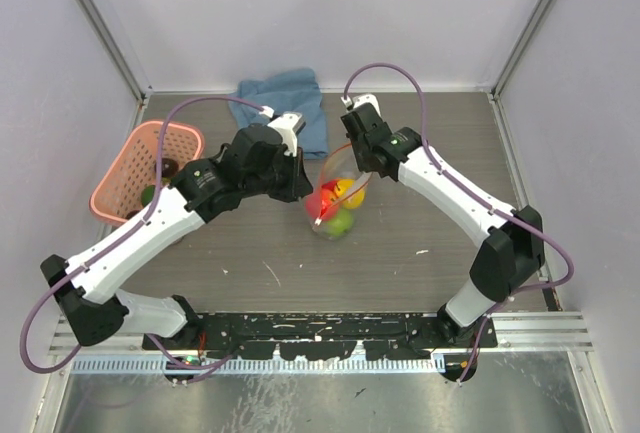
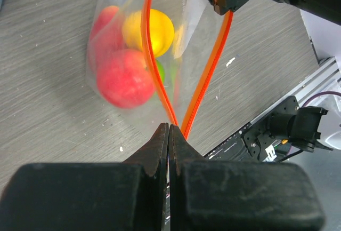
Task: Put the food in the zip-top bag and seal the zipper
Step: Adjust the zipper food storage bag at the center of the board.
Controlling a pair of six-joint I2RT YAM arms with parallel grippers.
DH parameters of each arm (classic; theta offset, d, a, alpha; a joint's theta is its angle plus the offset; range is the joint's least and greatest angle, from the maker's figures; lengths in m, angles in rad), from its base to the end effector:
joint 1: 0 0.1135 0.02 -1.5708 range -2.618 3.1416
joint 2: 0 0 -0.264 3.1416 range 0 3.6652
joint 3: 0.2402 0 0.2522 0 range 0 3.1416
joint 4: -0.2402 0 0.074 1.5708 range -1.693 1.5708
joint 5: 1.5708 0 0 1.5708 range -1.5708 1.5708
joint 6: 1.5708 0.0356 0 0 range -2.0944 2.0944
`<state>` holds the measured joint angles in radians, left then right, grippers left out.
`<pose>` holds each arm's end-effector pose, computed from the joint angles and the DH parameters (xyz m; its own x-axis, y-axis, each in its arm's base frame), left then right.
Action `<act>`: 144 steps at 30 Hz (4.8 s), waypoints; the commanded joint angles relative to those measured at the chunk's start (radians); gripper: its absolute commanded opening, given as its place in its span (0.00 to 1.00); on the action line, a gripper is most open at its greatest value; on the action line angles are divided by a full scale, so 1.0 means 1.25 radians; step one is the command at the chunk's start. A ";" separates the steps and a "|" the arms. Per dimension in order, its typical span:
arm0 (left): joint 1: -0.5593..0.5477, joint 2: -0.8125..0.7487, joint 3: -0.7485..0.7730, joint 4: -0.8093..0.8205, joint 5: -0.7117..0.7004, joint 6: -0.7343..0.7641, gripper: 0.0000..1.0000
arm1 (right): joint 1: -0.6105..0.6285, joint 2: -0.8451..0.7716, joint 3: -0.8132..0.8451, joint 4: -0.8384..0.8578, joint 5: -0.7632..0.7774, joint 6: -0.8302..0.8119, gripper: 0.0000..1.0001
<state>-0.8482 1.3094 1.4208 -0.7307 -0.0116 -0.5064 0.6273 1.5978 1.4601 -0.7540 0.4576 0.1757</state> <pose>0.1840 -0.2081 0.3918 -0.6965 0.0566 -0.7154 0.4643 0.7957 -0.3891 0.2882 0.1895 0.3208 -0.6731 -0.2943 -0.6785 -0.1871 0.9553 -0.2287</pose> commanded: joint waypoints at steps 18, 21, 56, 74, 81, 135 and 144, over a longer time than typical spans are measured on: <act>0.006 0.134 0.085 0.024 -0.121 0.035 0.68 | 0.006 -0.058 -0.018 0.100 -0.173 -0.015 0.10; 0.017 0.194 0.123 0.009 -0.142 0.048 0.57 | 0.006 -0.068 -0.020 0.098 -0.180 -0.009 0.16; 0.020 0.196 0.114 0.026 -0.176 -0.063 0.00 | 0.161 -0.312 -0.306 0.251 -0.174 0.413 0.65; 0.024 0.117 0.113 -0.072 -0.285 -0.123 0.00 | 0.042 -0.246 -0.096 0.050 -0.145 0.165 0.01; 0.023 0.087 0.098 -0.080 -0.164 -0.158 0.00 | 0.023 -0.189 0.045 -0.040 -0.153 0.053 0.01; 0.028 0.257 0.240 -0.177 -0.312 -0.062 0.14 | -0.009 -0.151 -0.018 -0.013 -0.031 -0.021 0.01; 0.044 0.208 0.222 -0.126 -0.187 -0.059 0.49 | -0.009 -0.176 -0.039 0.027 -0.072 -0.032 0.01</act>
<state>-0.8097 1.6588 1.6848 -0.9314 -0.3092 -0.5842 0.6197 1.4380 1.4128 -0.7891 0.3740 0.1413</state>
